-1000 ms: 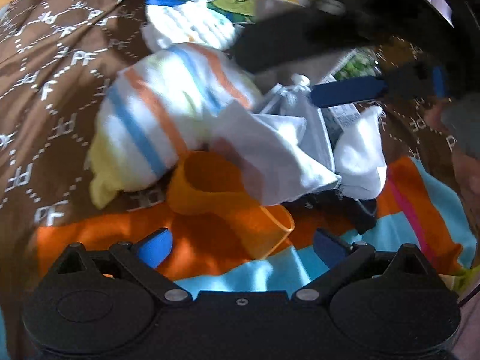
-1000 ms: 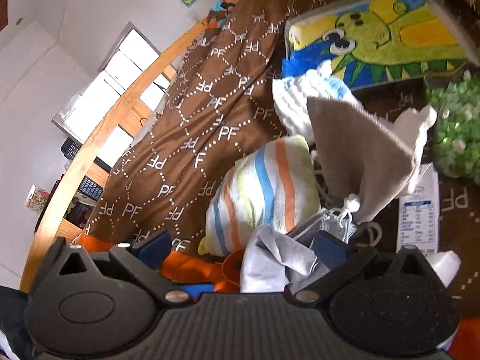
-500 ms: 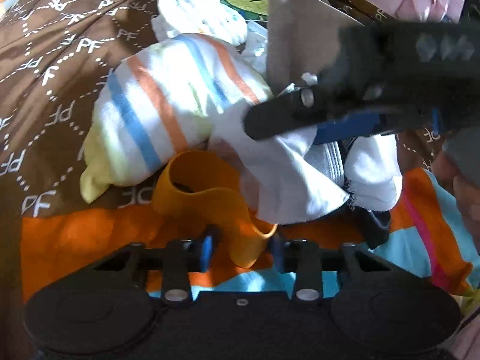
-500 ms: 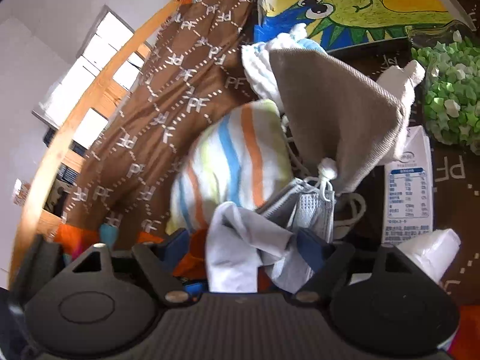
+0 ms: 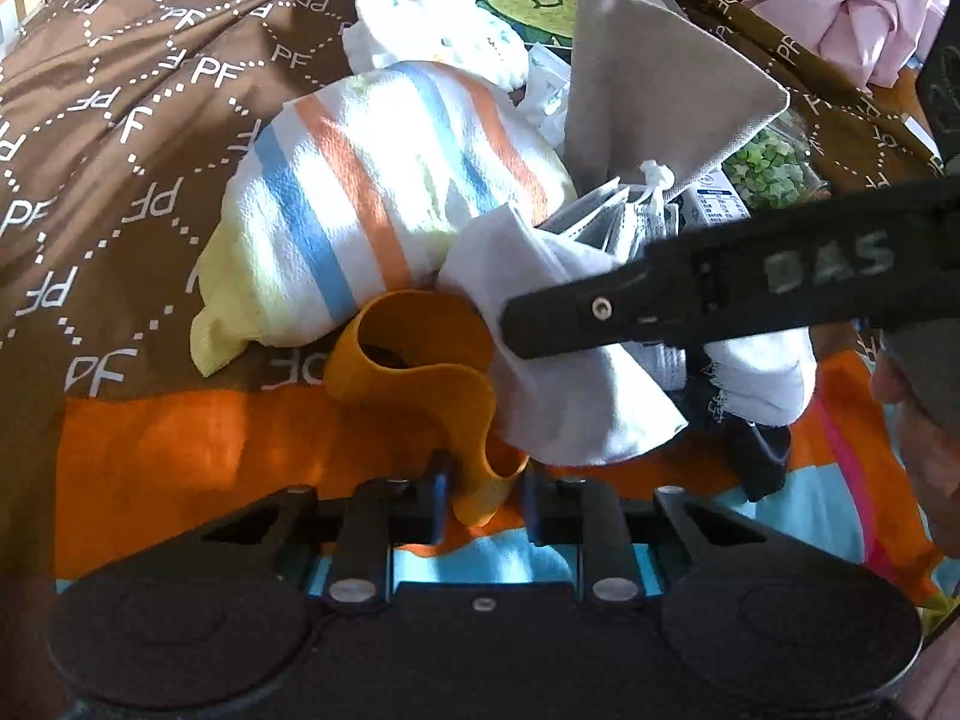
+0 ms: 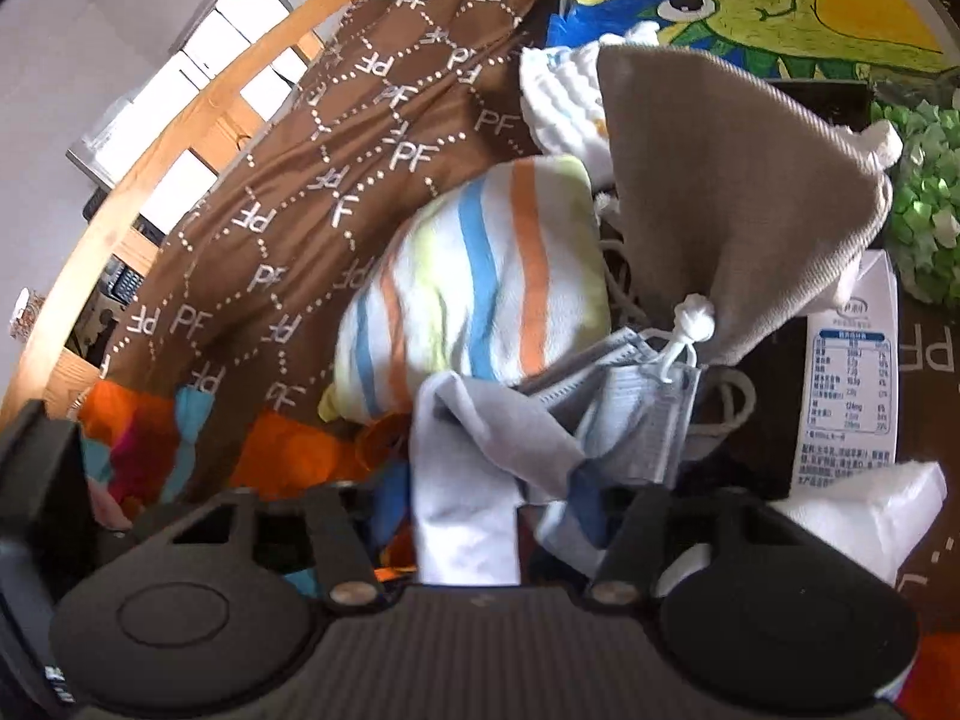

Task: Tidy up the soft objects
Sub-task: 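Grasp the orange silicone strap with left tool while right tool grasps a white tissue, then carry the orange strap with left tool while right tool carries the tissue to the tray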

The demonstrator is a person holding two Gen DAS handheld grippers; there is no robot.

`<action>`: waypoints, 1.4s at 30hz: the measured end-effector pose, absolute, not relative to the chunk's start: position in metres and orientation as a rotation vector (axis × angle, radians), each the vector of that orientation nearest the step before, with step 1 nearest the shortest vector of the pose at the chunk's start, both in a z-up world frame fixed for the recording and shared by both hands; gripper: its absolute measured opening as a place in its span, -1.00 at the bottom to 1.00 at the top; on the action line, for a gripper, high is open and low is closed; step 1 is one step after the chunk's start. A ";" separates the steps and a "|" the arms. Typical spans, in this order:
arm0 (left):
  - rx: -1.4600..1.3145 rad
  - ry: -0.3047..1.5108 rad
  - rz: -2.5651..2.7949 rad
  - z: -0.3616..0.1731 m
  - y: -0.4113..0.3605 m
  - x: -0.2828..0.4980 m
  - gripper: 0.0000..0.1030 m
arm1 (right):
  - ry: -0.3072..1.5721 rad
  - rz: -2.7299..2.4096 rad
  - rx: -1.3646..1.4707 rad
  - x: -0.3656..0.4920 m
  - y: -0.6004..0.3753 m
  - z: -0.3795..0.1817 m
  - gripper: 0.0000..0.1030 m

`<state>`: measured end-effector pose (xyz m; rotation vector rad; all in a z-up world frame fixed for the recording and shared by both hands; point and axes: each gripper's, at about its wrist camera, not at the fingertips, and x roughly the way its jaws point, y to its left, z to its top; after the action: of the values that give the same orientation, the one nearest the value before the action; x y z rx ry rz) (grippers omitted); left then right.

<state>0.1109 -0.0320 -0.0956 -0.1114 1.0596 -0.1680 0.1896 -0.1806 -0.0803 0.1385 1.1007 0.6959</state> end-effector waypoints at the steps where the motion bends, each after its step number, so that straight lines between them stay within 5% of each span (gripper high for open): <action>1: -0.118 1.055 -0.168 -0.094 -0.031 0.110 -0.66 | 1.101 0.689 0.138 0.189 -0.181 -0.081 -0.30; 3: -0.136 1.040 -0.174 -0.089 -0.029 0.107 -0.73 | 1.096 0.680 0.150 0.188 -0.184 -0.080 -0.60; 8: -0.156 0.997 -0.182 -0.071 -0.022 0.093 -0.78 | 1.067 0.686 0.129 0.180 -0.188 -0.073 -0.80; 23: -0.085 0.578 -0.211 0.007 -0.013 0.066 -0.77 | 0.628 0.662 0.093 0.131 -0.209 -0.005 -0.84; 42: -0.011 0.533 -0.272 0.018 -0.021 0.150 -0.75 | 0.509 0.596 0.136 0.169 -0.217 0.014 -0.93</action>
<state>0.1501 -0.0213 0.0184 -0.0105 0.5330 -0.2723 0.1686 -0.2167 0.0136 0.1356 0.5086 0.5955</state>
